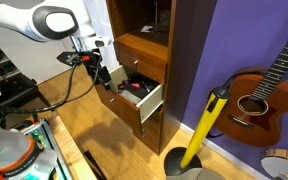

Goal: Open the second the drawer from the top on the cabinet

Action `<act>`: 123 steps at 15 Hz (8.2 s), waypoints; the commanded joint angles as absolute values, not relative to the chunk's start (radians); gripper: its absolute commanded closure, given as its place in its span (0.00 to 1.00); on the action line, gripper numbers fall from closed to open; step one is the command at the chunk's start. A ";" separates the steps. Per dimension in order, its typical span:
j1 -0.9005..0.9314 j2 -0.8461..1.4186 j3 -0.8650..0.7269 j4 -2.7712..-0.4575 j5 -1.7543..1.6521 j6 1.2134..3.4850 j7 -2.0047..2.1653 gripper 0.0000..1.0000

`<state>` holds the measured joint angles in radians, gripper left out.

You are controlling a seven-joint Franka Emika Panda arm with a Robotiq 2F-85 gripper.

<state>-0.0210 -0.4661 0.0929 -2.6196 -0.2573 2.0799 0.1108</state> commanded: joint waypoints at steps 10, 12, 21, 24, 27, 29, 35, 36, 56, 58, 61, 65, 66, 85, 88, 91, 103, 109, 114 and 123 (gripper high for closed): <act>-0.061 -0.351 0.062 -2.534 -0.318 2.252 0.120 0.00; -0.061 -0.344 0.062 -2.529 -0.318 2.252 0.120 0.00; -0.051 -0.274 0.033 -2.515 -0.269 2.314 0.073 0.00; -0.050 -0.221 0.018 -2.506 -0.238 2.369 0.060 0.00; -0.043 -0.163 0.012 -2.494 -0.194 2.417 0.040 0.00; -0.036 -0.120 0.014 -2.484 -0.167 2.444 0.020 0.00; -0.006 0.005 0.026 -2.455 -0.107 2.532 -0.025 0.00; -0.003 0.019 0.028 -2.454 -0.106 2.543 -0.025 0.00; 0.028 0.154 0.009 -2.444 -0.300 2.560 0.099 0.32; 0.028 0.161 0.008 -2.442 -0.297 2.559 0.094 0.49; 0.029 0.165 0.007 -2.439 -0.294 2.558 0.092 0.70; 0.030 0.165 0.008 -2.435 -0.285 2.558 0.087 1.00; 0.031 0.163 0.009 -2.434 -0.283 2.556 0.087 1.00; 0.053 0.086 0.018 -2.411 -0.439 2.554 0.210 0.40; 0.068 0.095 0.017 -2.409 -0.521 2.554 0.306 0.18; 0.082 0.118 0.007 -2.401 -0.640 2.559 0.457 0.00; 0.101 0.236 -0.026 -2.351 -0.837 2.549 0.650 0.00; 0.104 0.248 -0.036 -2.342 -0.882 2.523 0.677 0.00; 0.097 0.245 -0.037 -2.342 -0.926 2.496 0.701 0.29; 0.084 0.249 -0.028 -2.349 -0.886 2.464 0.667 0.90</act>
<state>0.0922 0.1824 -0.0145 -2.3680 -0.8662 2.4776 0.6613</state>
